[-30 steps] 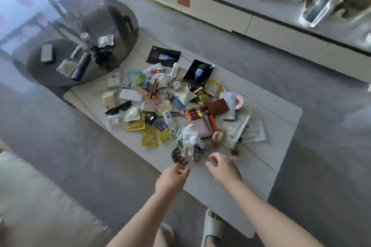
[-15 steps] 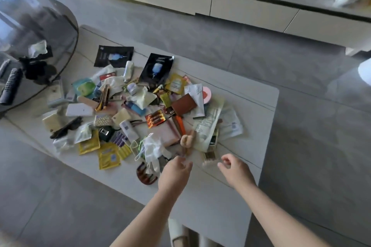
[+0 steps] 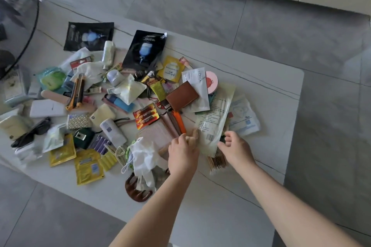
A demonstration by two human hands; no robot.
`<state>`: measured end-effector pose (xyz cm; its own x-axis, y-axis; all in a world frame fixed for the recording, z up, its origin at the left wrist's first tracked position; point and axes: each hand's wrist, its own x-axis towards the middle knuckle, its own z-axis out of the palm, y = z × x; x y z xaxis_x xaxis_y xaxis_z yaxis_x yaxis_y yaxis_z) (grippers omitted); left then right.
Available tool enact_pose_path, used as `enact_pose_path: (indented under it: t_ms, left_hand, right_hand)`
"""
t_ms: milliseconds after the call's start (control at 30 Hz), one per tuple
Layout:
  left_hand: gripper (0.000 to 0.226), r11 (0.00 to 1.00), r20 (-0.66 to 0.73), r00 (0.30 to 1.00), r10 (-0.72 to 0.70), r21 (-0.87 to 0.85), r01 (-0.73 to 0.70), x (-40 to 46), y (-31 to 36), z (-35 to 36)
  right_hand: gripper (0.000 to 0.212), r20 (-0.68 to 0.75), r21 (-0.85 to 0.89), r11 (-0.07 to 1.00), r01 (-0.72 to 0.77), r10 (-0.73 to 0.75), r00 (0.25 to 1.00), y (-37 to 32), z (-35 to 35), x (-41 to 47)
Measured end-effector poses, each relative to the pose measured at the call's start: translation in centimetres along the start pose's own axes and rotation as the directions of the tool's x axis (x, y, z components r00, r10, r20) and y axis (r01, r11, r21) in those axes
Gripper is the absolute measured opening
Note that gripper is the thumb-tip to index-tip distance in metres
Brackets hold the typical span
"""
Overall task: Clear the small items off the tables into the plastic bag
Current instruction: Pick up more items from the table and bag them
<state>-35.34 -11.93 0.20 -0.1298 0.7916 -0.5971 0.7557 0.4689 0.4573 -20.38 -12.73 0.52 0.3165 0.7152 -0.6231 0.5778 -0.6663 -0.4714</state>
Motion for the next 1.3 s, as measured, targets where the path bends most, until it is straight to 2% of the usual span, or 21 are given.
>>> enact_pose_path:
  t_ms: [133, 267, 400, 533, 700, 967, 1133, 1300]
  left_hand:
    - [0.055, 0.998, -0.04, 0.999, 0.001, 0.069, 0.002, 2.2, -0.4, 0.9]
    - [0.052, 0.996, -0.06, 0.997, 0.052, 0.079, -0.047, 2.8, -1.3, 1.2]
    - [0.049, 0.996, -0.024, 0.996, 0.084, 0.003, -0.084, 2.3, -1.6, 1.1]
    - [0.052, 0.995, -0.004, 1.0, 0.026, -0.096, -0.027, 2.2, -1.2, 1.0]
    - [0.052, 0.978, 0.025, 1.0, 0.004, -0.21, 0.001, 2.1, -1.0, 0.7]
    - [0.05, 0.951, 0.016, 0.997, -0.069, -0.301, 0.071, -0.3, -1.3, -0.1]
    - [0.032, 0.907, 0.024, 0.991, -0.13, -0.4, 0.129, -4.0, -0.7, -1.7]
    - [0.015, 0.827, 0.044, 0.98, -0.196, -0.529, 0.189, -9.6, -0.8, -5.4]
  right_hand:
    - [0.055, -0.026, -0.011, 0.999, -0.041, 0.041, 0.999, -0.6, 0.7, 2.8]
    - [0.048, -0.092, 0.046, 0.997, -0.058, 0.062, 0.994, -1.3, 1.6, 4.3]
    - [0.043, -0.15, 0.139, 0.984, -0.113, 0.134, 0.98, -2.3, 2.2, 4.5]
    - [0.037, -0.185, 0.258, 0.953, -0.159, 0.21, 0.96, -2.7, 2.5, 4.5]
    - [0.009, -0.187, 0.285, 0.946, -0.156, 0.214, 0.959, -2.9, 2.7, 4.6]
    - [0.006, -0.22, 0.359, 0.92, -0.158, 0.248, 0.944, -1.1, 0.9, 1.6]
    - [0.016, -0.208, 0.284, 0.95, -0.132, 0.195, 0.958, 0.7, -2.0, -2.8]
    - [0.015, -0.149, 0.255, 0.966, -0.045, 0.086, 0.985, -0.1, -4.9, -8.7]
